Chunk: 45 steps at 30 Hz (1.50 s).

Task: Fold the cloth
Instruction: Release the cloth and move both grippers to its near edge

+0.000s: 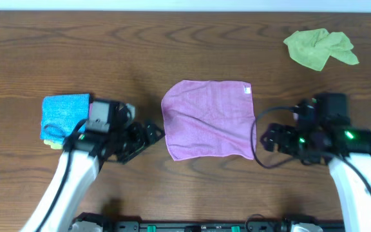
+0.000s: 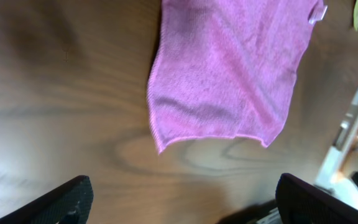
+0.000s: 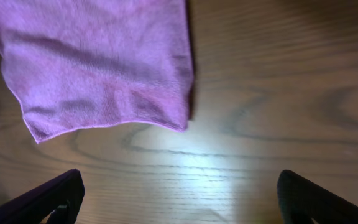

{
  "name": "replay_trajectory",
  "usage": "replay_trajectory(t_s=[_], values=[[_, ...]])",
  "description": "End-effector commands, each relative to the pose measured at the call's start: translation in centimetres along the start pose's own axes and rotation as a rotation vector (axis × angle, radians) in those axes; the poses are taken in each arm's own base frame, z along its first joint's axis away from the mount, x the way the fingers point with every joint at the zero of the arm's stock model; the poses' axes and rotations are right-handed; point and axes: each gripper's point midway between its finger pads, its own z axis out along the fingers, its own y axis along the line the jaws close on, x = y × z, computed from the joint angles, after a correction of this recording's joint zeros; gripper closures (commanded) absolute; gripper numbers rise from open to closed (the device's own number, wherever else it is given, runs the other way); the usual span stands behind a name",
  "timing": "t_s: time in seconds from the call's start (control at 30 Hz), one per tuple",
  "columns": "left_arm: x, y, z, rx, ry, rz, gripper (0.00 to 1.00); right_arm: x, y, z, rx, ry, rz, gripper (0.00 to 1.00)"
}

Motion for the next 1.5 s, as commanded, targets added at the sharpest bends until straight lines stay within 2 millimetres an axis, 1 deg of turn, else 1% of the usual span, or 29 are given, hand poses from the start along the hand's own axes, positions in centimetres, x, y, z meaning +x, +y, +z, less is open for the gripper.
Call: replay_trajectory(t_s=[0.0,0.03,0.1,0.2,0.3,0.37,0.4,0.47,0.57,0.67,0.77,0.83,0.93,1.03,1.13,1.27,1.47], values=[[-0.4,0.6,-2.2,-0.046,-0.117,0.001,0.05,1.0,-1.0,-0.4,-0.004,-0.026,-0.007,0.01],[-0.2,0.4,-2.9,-0.033,-0.145,-0.031,0.05,1.6,-1.0,-0.1,-0.02,-0.017,0.006,0.01],[0.2,0.5,-3.3,-0.008,-0.167,-0.091,0.05,3.1,-0.7,1.0,-0.073,0.01,0.023,0.01],[2.0,1.8,-2.8,0.013,-0.147,-0.171,0.05,4.8,-0.5,2.9,-0.149,0.03,0.071,0.02],[3.5,2.9,-1.8,0.056,-0.124,-0.216,0.05,5.5,-0.3,3.9,-0.193,0.025,0.077,0.01],[3.7,3.1,-1.2,0.098,-0.133,-0.22,0.05,5.3,-0.3,4.3,-0.198,0.011,0.07,0.01],[3.7,3.1,-0.9,0.126,-0.143,-0.225,0.05,4.9,-0.3,4.5,-0.201,-0.009,0.062,0.01],[3.3,2.9,-0.3,0.185,-0.171,-0.216,0.05,3.9,0.0,4.6,-0.225,-0.05,0.049,0.01],[3.1,3.4,0.7,0.219,-0.185,-0.248,0.05,2.7,0.1,4.9,-0.233,-0.092,0.052,0.01],[2.6,3.4,1.3,0.259,-0.207,-0.245,0.05,2.1,0.0,5.4,-0.236,-0.103,0.064,0.01],[1.9,2.6,1.4,0.312,-0.247,-0.233,0.05,2.1,-0.3,6.2,-0.234,-0.083,0.086,0.01],[1.7,2.6,1.6,0.327,-0.263,-0.244,0.05,2.0,-0.4,6.8,-0.233,-0.068,0.109,0.01],[1.9,3.2,2.2,0.317,-0.263,-0.294,0.05,1.8,-0.6,7.8,-0.239,-0.057,0.171,0.01],[2.0,3.5,2.5,0.304,-0.268,-0.298,0.05,1.5,-0.4,8.6,-0.273,-0.055,0.218,0.01],[1.8,3.9,2.8,0.284,-0.291,-0.297,0.05,2.0,-0.6,9.5,-0.276,-0.042,0.256,0.01],[1.9,4.5,3.6,0.26,-0.274,-0.324,0.05,2.6,-0.6,10.4,-0.297,-0.041,0.284,0.01],[1.1,3.5,4.5,0.286,-0.274,-0.329,0.05,3.0,-0.7,11.0,-0.315,-0.048,0.296,0.01]])
